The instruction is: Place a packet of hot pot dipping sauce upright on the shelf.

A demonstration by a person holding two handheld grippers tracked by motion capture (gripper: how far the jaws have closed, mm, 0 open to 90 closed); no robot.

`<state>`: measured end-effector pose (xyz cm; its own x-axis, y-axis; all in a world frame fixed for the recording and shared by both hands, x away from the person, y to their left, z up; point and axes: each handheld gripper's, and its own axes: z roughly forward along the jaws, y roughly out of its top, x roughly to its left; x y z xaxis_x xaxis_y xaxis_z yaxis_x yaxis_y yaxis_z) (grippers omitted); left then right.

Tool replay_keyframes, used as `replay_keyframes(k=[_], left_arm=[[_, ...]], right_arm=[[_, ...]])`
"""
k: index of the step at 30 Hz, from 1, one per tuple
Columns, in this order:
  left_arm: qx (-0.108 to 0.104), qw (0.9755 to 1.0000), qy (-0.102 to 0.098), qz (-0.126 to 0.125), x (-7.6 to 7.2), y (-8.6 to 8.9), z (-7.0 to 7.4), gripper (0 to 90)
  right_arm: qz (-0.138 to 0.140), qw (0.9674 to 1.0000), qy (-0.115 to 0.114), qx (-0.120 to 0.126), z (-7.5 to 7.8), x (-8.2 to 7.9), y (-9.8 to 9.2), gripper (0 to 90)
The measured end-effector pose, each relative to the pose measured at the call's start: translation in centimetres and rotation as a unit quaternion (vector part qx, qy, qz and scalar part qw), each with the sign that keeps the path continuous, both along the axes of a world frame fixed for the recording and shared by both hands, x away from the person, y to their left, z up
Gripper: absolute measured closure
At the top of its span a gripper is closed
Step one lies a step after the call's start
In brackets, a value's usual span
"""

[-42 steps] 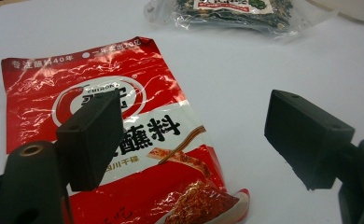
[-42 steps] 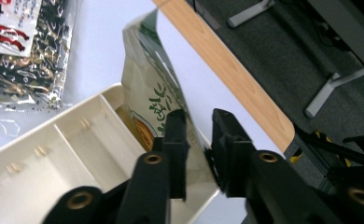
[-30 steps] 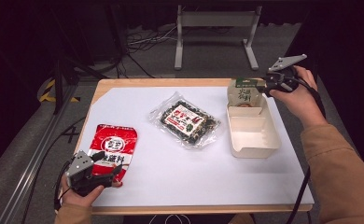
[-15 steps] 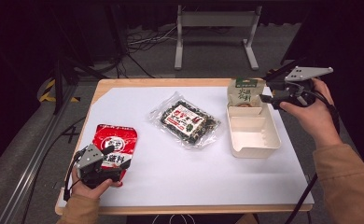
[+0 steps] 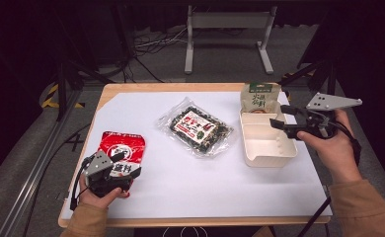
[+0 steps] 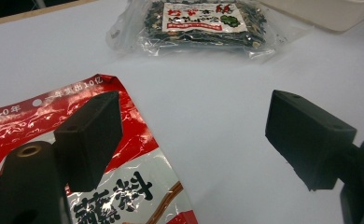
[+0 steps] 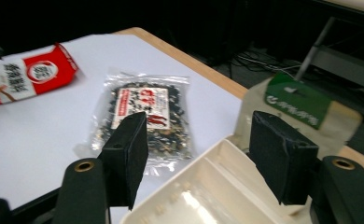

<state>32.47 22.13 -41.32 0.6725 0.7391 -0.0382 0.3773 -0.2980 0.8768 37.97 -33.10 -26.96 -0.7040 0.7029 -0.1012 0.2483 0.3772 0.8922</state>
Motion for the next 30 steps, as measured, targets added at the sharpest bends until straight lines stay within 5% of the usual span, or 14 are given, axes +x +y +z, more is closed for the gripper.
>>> replay_keyframes(k=[9,12,21,30], left_arm=[[0.014,0.9999,-0.005,0.000,-0.5,-0.4,0.5,18.2],[0.015,0.9999,-0.007,0.000,-0.6,-0.4,0.6,18.5],[0.014,0.9999,-0.007,-0.001,-0.6,-0.2,0.7,21.2],[0.015,0.9998,-0.005,-0.011,-0.5,-0.2,1.2,23.5]], right_arm=[[0.011,0.9996,0.008,0.025,-2.9,-1.6,0.8,39.6],[0.015,0.9996,-0.015,0.019,-4.3,-2.4,1.1,38.5],[0.036,0.9984,-0.027,0.035,-7.5,-4.5,2.3,32.9],[0.051,0.9978,0.001,0.041,-9.6,-5.1,3.5,24.9]])
